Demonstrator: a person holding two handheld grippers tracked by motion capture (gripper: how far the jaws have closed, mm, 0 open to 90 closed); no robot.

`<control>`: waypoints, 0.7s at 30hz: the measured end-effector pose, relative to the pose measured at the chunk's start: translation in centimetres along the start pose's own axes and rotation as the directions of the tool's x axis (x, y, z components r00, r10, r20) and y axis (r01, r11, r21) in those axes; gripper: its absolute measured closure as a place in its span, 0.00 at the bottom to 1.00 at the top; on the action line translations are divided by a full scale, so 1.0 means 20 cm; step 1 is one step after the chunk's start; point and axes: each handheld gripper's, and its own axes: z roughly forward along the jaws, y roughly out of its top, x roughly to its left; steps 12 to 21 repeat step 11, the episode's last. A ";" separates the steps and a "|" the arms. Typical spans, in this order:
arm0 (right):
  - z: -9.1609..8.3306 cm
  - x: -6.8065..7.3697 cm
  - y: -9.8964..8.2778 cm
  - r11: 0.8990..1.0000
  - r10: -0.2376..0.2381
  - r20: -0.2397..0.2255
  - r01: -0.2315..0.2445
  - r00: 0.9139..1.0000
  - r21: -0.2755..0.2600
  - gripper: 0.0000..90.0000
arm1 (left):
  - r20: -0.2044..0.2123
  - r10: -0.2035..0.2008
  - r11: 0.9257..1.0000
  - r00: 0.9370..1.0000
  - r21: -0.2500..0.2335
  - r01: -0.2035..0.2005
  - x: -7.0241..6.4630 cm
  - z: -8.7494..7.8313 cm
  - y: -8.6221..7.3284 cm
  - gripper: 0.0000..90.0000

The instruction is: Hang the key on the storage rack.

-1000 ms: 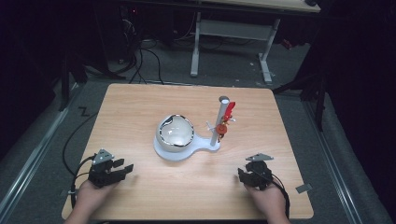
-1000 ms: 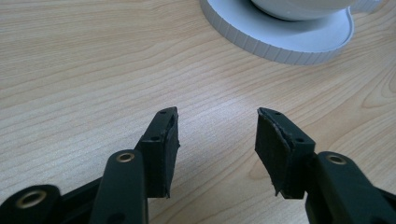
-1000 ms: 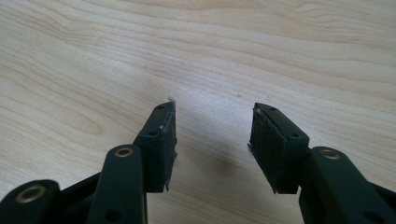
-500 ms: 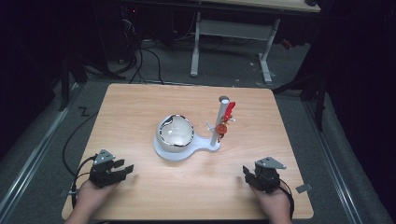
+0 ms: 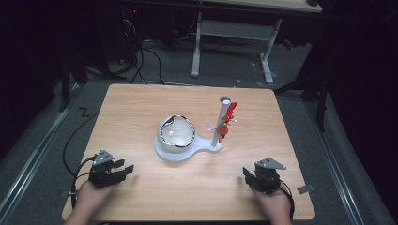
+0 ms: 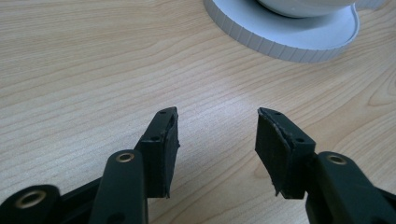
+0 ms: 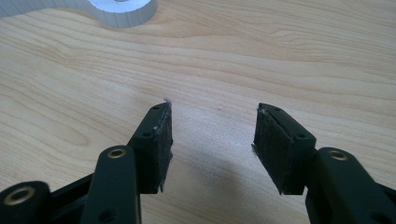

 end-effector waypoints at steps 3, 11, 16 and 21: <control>0.00 0.00 0.00 1.000 0.000 0.005 0.000 1.000 0.004 0.52 | 0.001 0.003 1.000 1.000 0.004 -0.003 0.00 0.01 0.00 0.55; -0.01 -0.01 0.00 1.000 0.009 0.008 -0.009 1.000 -0.002 0.52 | 0.002 0.009 1.000 1.000 0.004 -0.009 0.00 0.00 0.01 0.55; -0.01 -0.01 0.00 1.000 0.009 0.008 -0.009 1.000 -0.002 0.52 | 0.002 0.009 1.000 1.000 0.004 -0.009 0.00 0.00 0.01 0.55; -0.01 -0.01 0.00 1.000 0.009 0.008 -0.009 1.000 -0.002 0.52 | 0.002 0.009 1.000 1.000 0.004 -0.009 0.00 0.00 0.01 0.55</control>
